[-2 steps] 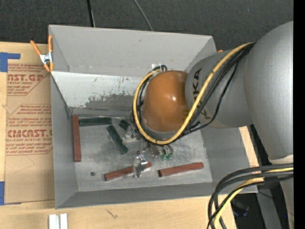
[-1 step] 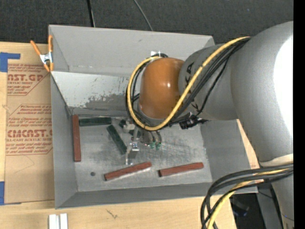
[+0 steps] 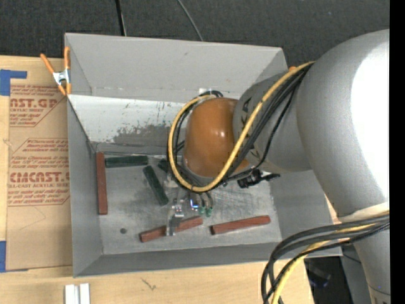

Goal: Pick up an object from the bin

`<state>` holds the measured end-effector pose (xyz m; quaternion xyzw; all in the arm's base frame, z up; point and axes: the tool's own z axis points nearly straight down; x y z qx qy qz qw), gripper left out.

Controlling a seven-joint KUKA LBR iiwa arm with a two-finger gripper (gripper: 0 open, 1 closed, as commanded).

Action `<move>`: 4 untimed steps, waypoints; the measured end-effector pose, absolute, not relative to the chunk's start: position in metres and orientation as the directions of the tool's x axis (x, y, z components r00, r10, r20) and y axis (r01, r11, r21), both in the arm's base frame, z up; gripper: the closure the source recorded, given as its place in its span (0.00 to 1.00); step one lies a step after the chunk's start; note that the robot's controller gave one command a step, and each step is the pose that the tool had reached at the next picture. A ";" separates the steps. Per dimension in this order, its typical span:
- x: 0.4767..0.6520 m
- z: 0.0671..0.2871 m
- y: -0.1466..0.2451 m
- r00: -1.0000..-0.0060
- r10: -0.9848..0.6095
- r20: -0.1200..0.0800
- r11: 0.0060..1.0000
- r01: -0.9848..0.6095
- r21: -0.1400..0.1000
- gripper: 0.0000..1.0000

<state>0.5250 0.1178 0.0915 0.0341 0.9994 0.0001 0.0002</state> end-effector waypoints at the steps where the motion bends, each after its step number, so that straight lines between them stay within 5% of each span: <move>1: 0.482 0.075 0.121 -0.984 -0.176 -0.008 0.984 -0.176 0.000 1.00; 4: 0.481 0.103 0.121 -0.984 -0.177 0.000 0.984 -0.177 0.000 1.00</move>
Offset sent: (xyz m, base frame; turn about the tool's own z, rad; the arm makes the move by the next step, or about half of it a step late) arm 0.0000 0.0000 0.0000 0.0000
